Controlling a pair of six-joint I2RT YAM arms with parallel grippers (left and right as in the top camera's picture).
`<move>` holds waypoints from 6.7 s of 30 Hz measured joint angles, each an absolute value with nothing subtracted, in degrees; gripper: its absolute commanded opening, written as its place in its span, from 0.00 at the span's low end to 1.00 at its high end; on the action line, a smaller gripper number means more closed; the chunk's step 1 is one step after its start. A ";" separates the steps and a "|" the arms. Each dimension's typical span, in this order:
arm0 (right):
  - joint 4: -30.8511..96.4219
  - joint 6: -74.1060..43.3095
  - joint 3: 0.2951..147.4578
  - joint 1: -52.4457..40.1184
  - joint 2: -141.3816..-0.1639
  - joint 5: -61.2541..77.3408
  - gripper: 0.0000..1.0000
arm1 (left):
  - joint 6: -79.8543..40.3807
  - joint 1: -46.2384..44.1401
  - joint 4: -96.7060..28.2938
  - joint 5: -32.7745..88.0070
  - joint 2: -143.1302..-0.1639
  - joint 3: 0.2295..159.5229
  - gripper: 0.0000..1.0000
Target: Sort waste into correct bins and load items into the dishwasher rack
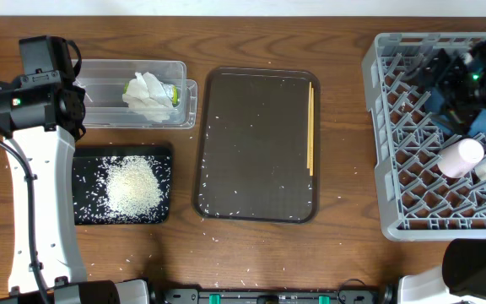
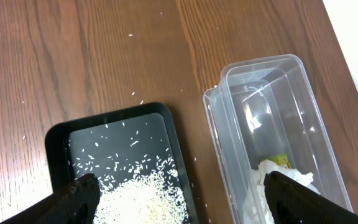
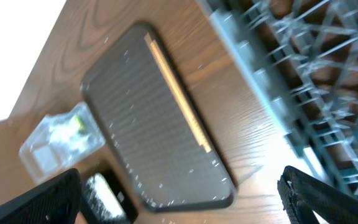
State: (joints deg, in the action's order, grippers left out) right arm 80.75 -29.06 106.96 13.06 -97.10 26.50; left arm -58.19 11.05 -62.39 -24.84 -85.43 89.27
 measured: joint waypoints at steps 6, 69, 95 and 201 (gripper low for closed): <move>75.31 -28.75 101.47 -0.54 -97.12 22.02 0.99 | -58.19 11.05 -62.37 -24.86 -85.43 89.27 0.88; 16.34 -29.04 65.45 -26.24 -104.44 6.00 0.99 | -58.19 11.05 -62.39 -24.84 -85.43 89.27 0.88; 15.38 -29.39 65.45 -26.55 -104.62 4.08 0.99 | -58.19 11.05 -62.39 -24.84 -85.43 89.27 0.88; 15.57 -40.42 65.54 -29.82 -113.01 -16.73 0.26 | -58.19 11.05 -62.41 -24.84 -85.43 89.27 0.88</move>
State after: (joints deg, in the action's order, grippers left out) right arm 15.57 -40.42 65.54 -29.82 -113.01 -16.73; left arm -58.19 11.05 -62.41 -24.84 -85.43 89.27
